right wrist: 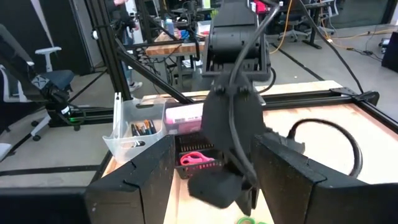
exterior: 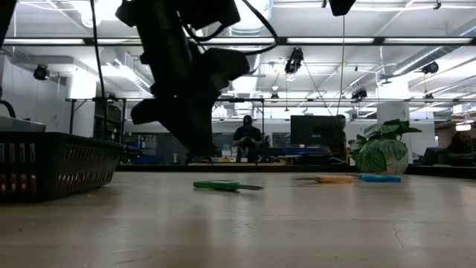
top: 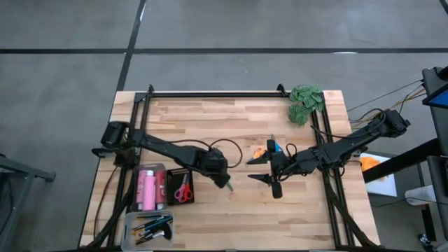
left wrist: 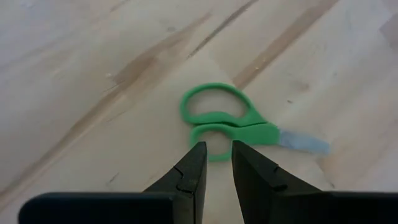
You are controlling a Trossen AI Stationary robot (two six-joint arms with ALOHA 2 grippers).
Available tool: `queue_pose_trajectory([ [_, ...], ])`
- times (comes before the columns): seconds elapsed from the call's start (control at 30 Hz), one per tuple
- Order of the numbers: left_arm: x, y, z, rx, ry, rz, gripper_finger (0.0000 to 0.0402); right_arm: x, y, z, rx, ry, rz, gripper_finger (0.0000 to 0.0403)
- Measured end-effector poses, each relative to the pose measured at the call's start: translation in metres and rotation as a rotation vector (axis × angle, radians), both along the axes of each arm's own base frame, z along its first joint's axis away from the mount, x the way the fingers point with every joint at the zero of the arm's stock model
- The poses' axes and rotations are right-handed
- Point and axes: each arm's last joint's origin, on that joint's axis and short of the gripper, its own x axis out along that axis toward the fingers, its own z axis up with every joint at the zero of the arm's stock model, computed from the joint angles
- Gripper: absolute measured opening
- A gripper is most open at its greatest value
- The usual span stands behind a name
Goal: Pick & Place Paint Supplies
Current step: Put the green scissors into the black bin
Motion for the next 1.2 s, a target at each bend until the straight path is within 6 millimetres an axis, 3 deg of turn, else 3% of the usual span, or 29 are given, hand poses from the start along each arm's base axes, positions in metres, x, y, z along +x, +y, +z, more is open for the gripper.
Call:
queue_pose_trajectory([
  [0.23, 0.009, 0.000, -0.014, 0.024, 0.048, -0.051, 0.0079, 0.000, 0.000, 0.000, 0.000, 0.000, 0.000, 0.0209],
  [0.83, 0.008, 0.006, -0.021, 0.060, 0.089, -0.036, 0.0079, 0.000, 0.000, 0.000, 0.000, 0.000, 0.000, 0.0209],
  [1.2, 0.000, 0.008, -0.039, 0.033, 0.058, -0.021, 0.0079, 0.000, 0.000, 0.000, 0.000, 0.000, 0.000, 0.0209],
])
